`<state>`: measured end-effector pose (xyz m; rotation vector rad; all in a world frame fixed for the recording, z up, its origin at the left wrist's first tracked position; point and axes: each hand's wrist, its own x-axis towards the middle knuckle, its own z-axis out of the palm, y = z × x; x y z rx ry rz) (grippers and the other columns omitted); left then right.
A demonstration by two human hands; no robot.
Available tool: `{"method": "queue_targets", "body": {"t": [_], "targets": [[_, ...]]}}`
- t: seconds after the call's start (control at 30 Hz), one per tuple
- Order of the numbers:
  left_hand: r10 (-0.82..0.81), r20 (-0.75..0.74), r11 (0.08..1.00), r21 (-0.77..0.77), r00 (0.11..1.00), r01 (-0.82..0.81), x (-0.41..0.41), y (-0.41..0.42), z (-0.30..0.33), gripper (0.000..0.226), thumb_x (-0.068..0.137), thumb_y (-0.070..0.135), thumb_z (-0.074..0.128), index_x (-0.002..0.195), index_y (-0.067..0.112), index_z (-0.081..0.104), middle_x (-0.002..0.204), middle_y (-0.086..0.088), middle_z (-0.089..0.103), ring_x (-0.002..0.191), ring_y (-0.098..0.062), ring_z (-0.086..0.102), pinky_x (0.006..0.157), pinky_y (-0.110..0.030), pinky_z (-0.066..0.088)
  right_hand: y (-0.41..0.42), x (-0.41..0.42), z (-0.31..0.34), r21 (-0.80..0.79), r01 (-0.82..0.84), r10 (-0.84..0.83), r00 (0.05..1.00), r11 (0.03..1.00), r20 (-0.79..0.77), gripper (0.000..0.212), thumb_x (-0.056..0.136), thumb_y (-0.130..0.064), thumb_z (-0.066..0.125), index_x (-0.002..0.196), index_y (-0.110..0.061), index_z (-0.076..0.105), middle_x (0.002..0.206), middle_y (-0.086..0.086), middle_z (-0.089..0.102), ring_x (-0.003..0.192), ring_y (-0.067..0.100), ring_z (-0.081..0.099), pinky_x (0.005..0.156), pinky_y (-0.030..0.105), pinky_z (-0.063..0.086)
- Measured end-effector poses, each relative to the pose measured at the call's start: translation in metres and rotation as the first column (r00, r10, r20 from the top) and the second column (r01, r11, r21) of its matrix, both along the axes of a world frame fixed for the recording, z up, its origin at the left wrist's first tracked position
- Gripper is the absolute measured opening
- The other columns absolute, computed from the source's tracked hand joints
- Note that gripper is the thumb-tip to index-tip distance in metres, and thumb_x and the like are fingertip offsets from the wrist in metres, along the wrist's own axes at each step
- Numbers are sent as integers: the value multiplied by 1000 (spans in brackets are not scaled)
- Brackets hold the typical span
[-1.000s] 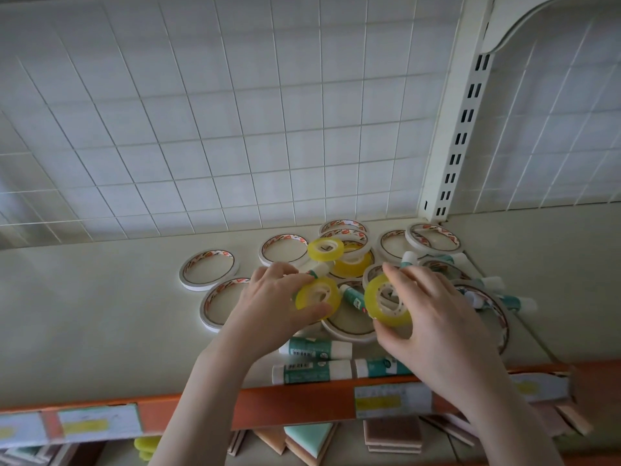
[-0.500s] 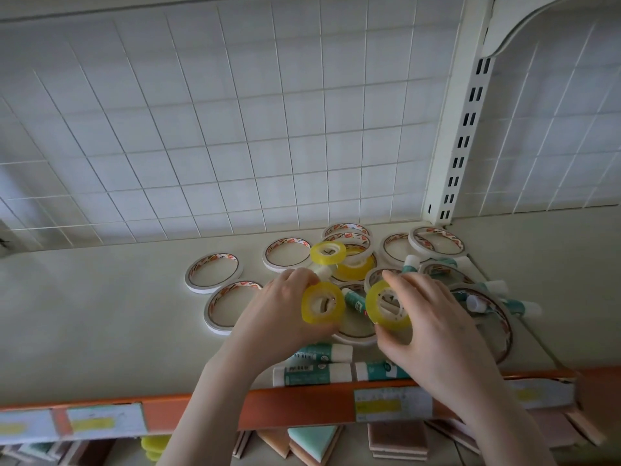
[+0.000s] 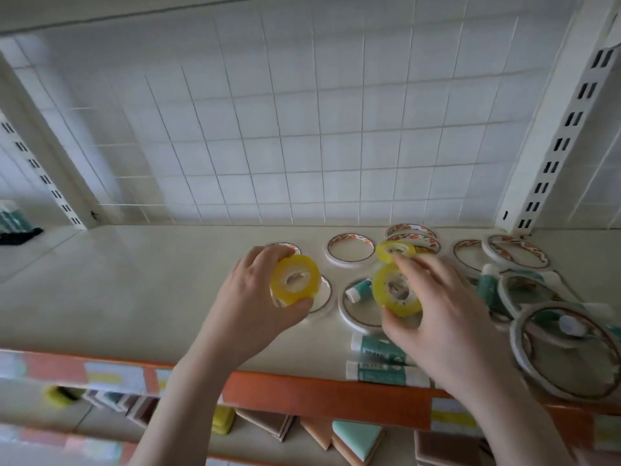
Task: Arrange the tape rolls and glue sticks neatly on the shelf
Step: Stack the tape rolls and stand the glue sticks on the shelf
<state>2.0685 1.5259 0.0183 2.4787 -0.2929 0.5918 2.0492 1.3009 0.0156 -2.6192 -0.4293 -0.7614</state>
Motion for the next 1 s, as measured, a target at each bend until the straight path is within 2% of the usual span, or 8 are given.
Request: {"method": "queue_targets", "body": {"t": [0.2, 0.37, 0.43, 0.53, 0.63, 0.73, 0.87, 1.0], "targets": [[119, 14, 993, -11, 993, -119, -25, 105, 4, 72, 58, 61, 51, 119, 21, 55, 107, 13, 49, 96, -16, 54, 85, -33, 47, 104, 6, 0, -17, -82, 82, 997, 996, -15, 56, 67, -31, 75, 115, -6, 63, 102, 5, 62, 91, 27, 62, 73, 35, 52], [203, 2, 978, -46, 979, -203, -48, 226, 6, 75, 53, 63, 48, 116, 23, 58, 101, 13, 47, 84, -6, 46, 76, -17, 32, 230, 6, -11, 35, -121, 122, 992, 992, -44, 55, 65, -29, 76, 114, -6, 64, 100, 9, 62, 91, 34, 62, 74, 41, 54], [204, -21, 977, -60, 979, -205, -57, 278, 7, 72, 55, 58, 56, 118, 22, 58, 103, 13, 47, 85, -5, 45, 75, -14, 31, 283, 4, -12, 71, -134, 138, 989, 988, -52, 56, 67, -27, 77, 117, -7, 63, 100, 8, 61, 93, 32, 61, 77, 41, 53], [216, -65, 973, -74, 974, -221, -68, 350, 10, 65, 64, 40, 75, 123, 22, 57, 109, 11, 50, 88, -6, 48, 75, -10, 30, 354, 1, -12, 95, -155, 162, 985, 983, -67, 57, 66, -21, 80, 119, -7, 63, 100, 7, 61, 94, 32, 60, 80, 38, 50], [237, -72, 965, -101, 969, -244, -76, 409, 11, 68, 62, 45, 71, 125, 23, 57, 108, 12, 51, 92, -8, 54, 79, -13, 35, 413, 1, -10, 117, -167, 178, 980, 979, -89, 57, 68, -21, 78, 121, -8, 62, 104, 7, 61, 97, 30, 60, 83, 35, 47], [256, -83, 956, -124, 963, -265, -76, 458, 9, 62, 72, 35, 77, 128, 21, 55, 109, 13, 51, 94, -9, 54, 82, -16, 38, 464, 5, -4, 144, -179, 194, 976, 973, -97, 56, 71, -22, 75, 123, -10, 60, 110, 6, 60, 104, 27, 57, 86, 32, 42], [275, -71, 952, -118, 959, -282, -65, 512, 7, 58, 75, 31, 74, 129, 20, 55, 111, 11, 51, 88, -9, 51, 78, -15, 35, 526, 22, -2, 157, -200, 213, 974, 967, -74, 53, 70, -19, 76, 120, -7, 62, 108, 8, 62, 102, 30, 58, 86, 33, 43], [292, -55, 949, -110, 955, -297, -44, 566, 6, 58, 74, 33, 74, 128, 21, 55, 108, 12, 50, 80, -8, 52, 74, -14, 35, 585, 44, -2, 175, -227, 242, 968, 958, -70, 52, 74, -24, 73, 123, -11, 60, 112, 4, 59, 105, 25, 56, 87, 30, 40]]}}
